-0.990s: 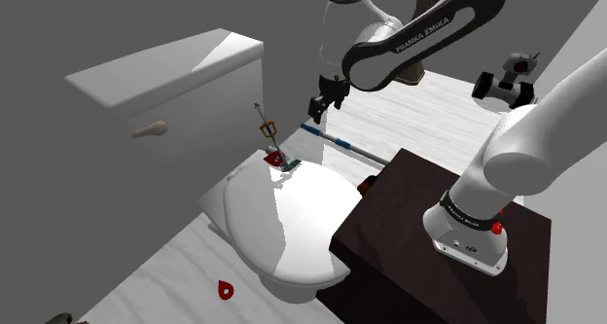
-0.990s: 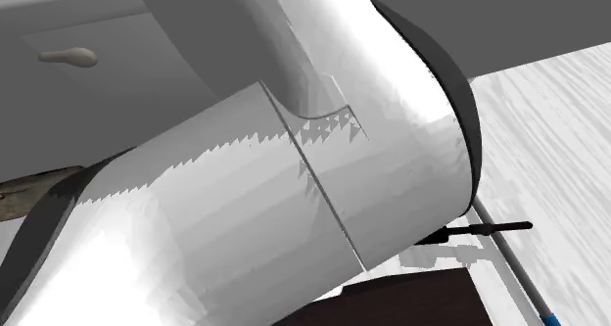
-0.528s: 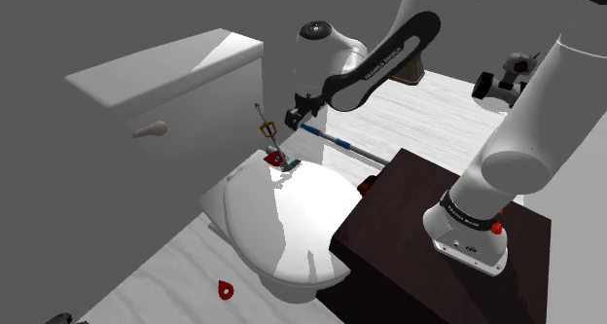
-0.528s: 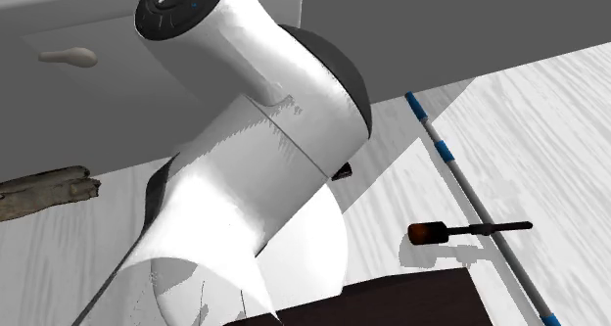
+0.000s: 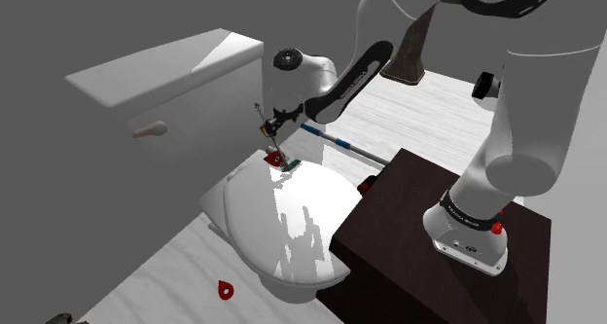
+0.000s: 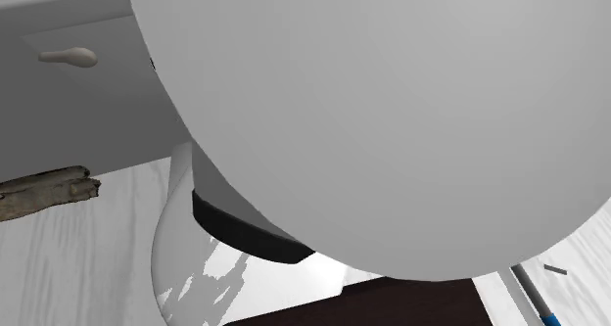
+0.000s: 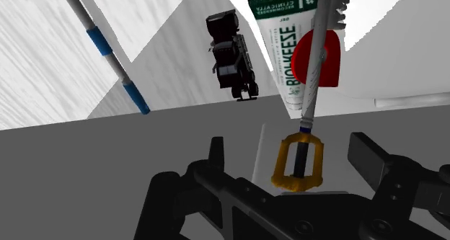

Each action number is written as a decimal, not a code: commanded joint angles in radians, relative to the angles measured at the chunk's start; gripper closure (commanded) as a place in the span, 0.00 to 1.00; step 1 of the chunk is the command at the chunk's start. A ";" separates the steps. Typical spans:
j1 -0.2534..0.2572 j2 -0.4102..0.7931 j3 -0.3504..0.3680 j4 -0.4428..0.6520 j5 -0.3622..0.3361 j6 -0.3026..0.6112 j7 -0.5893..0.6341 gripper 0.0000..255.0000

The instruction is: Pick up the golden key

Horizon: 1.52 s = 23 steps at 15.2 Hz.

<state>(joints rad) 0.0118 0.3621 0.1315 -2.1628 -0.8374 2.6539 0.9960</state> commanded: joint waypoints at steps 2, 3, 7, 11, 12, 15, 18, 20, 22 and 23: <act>0.047 0.128 -0.044 0.130 -0.088 0.005 0.087 0.00; 0.057 0.154 -0.053 0.158 -0.101 0.005 0.100 0.00; 0.072 0.200 -0.075 0.174 -0.138 0.030 0.142 0.00; 0.086 0.242 -0.094 0.191 -0.169 0.052 0.180 0.00; 0.086 0.242 -0.094 0.191 -0.169 0.052 0.180 0.00; 0.086 0.243 -0.094 0.192 -0.169 0.052 0.179 1.00; 0.086 0.242 -0.094 0.192 -0.170 0.053 0.179 1.00; 0.086 0.242 -0.094 0.191 -0.169 0.053 0.179 1.00; 0.086 0.242 -0.094 0.191 -0.169 0.052 0.180 1.00; 0.083 0.230 -0.089 0.186 -0.161 0.046 0.169 1.00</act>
<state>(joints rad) 0.0956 0.5983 0.0390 -1.9756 -1.0024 2.7030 1.1716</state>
